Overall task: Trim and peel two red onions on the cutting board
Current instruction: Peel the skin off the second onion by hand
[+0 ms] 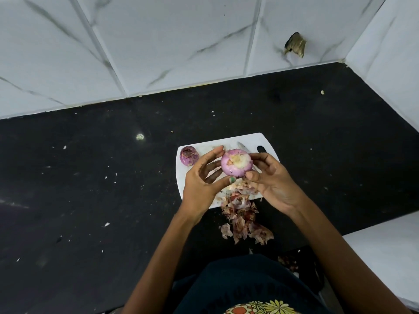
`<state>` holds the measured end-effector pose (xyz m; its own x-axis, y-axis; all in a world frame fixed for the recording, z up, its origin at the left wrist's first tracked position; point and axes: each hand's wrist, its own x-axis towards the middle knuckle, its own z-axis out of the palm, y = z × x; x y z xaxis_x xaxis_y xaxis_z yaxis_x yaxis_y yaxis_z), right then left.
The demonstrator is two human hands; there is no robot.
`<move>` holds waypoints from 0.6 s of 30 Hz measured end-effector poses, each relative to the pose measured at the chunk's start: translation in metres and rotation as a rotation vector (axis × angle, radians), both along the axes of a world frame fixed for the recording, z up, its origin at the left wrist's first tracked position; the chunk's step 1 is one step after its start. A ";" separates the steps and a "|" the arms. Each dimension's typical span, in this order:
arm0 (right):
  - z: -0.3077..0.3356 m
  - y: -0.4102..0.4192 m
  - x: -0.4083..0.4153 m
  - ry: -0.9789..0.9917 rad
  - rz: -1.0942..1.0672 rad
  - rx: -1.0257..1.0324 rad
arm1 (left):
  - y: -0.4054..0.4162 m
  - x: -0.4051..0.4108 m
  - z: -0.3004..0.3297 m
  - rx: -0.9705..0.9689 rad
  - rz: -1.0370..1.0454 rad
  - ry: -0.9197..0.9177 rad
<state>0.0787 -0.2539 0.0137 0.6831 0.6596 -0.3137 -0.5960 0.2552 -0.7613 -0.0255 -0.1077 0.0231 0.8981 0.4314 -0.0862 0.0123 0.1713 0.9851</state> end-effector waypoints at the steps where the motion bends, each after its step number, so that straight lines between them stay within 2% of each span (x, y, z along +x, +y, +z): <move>1: -0.001 0.000 0.000 0.004 -0.001 0.021 | 0.001 0.000 0.001 -0.015 -0.007 0.002; 4: -0.002 0.001 -0.001 -0.004 0.006 0.035 | 0.002 0.001 0.003 -0.013 0.009 0.022; 11: 0.003 -0.003 -0.001 -0.148 0.082 -0.031 | 0.006 0.004 0.005 0.187 0.057 0.050; 18: 0.004 -0.003 -0.003 -0.200 0.082 -0.051 | 0.010 0.007 0.004 0.203 0.057 0.043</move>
